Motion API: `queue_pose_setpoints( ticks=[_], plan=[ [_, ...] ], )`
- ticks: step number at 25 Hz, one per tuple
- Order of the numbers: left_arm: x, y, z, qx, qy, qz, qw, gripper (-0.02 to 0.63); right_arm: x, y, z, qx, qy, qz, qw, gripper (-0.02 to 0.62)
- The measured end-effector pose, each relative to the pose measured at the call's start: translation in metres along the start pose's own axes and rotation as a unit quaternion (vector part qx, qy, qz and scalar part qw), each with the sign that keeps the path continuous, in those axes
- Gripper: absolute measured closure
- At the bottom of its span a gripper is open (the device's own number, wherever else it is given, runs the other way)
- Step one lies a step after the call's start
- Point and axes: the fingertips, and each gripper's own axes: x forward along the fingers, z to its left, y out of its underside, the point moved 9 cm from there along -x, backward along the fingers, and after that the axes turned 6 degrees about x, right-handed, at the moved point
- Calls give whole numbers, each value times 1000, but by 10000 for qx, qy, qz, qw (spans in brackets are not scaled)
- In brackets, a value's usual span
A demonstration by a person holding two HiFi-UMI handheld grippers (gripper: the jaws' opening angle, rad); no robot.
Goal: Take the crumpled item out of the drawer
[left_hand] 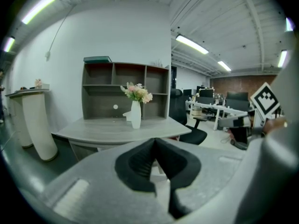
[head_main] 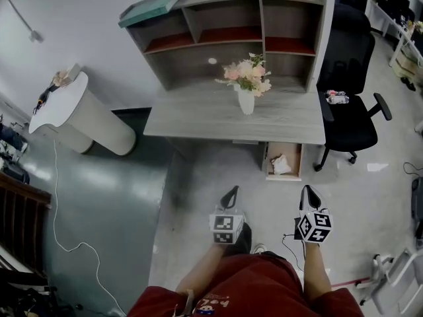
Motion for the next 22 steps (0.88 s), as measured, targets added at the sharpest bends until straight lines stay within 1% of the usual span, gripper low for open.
queue_pose_setpoints(
  ticks=[5, 8, 15, 22],
  plan=[
    [34, -16, 41, 27, 115, -48, 9999, 607, 45, -20, 16, -75, 132, 43, 9999, 597],
    [50, -23, 70, 21, 164, -46, 9999, 607, 74, -29, 33, -128, 180, 100, 9997, 597],
    [82, -24, 133, -36, 303, 23, 9995, 607, 133, -43, 75, -298, 191, 191, 9992, 598],
    [106, -27, 166, -76, 435, 70, 9990, 607, 162, -47, 88, -357, 322, 300, 9984, 598]
  ],
)
